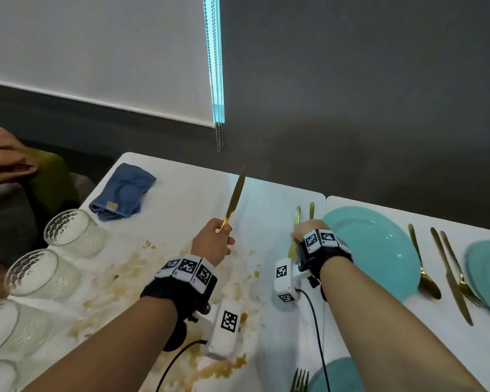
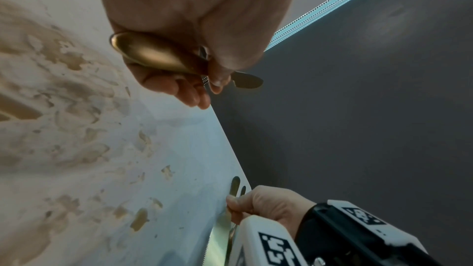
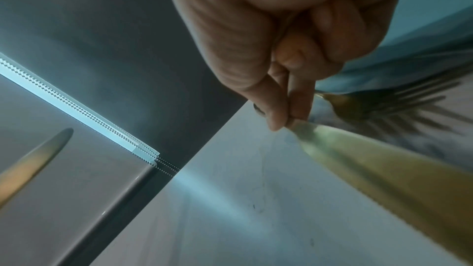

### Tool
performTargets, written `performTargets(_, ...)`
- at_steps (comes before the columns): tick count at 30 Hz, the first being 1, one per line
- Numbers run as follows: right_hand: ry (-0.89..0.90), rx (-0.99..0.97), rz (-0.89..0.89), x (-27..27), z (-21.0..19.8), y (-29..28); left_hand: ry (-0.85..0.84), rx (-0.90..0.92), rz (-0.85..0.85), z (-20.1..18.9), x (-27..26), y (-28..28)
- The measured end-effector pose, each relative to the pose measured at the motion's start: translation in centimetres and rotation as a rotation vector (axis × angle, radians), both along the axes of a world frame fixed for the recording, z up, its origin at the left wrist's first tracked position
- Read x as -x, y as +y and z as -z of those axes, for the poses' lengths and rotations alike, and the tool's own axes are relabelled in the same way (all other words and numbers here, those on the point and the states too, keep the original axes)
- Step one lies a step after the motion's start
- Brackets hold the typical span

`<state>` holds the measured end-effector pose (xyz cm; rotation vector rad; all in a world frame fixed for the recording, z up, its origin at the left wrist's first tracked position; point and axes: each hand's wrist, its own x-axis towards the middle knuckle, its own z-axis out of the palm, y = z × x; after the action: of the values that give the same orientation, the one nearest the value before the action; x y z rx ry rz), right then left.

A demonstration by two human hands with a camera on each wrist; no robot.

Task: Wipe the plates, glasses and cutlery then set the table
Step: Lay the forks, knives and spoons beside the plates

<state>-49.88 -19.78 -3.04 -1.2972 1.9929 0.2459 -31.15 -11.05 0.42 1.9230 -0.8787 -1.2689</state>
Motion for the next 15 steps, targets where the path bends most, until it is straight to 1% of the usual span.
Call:
performTargets(2, -0.189, 0.083, 0.168, 0.5, 0.6, 0.2, -0.006, 0.003, 0.000, 0.1, 0.1, -0.5)
performTargets(3, -0.220, 0.116, 0.209, 0.5, 0.8, 0.2, -0.004, 0.003, 0.000, 0.1, 0.2, -0.7)
performTargets(5, -0.173, 0.148, 0.268, 0.4, 1.2, -0.1, 0.003, -0.005, 0.000, 0.3, 0.5, -1.0)
performTargets(7, -0.062, 0.199, 0.269, -0.1, 1.2, -0.5, 0.012, -0.012, 0.003, 0.7, 0.8, -1.2)
performTargets(8, -0.042, 0.215, 0.276, -0.2, 1.2, -0.7, 0.017, -0.015, 0.006, 0.8, 0.9, -1.3)
performTargets(11, -0.030, 0.216, 0.252, -0.1, 1.4, -0.9, 0.021, -0.020, 0.025, 1.1, 1.3, -1.5)
performTargets(15, -0.028, 0.278, 0.306, 0.4, 1.6, -1.0, 0.018, -0.017, 0.036, 1.1, 1.7, -1.8)
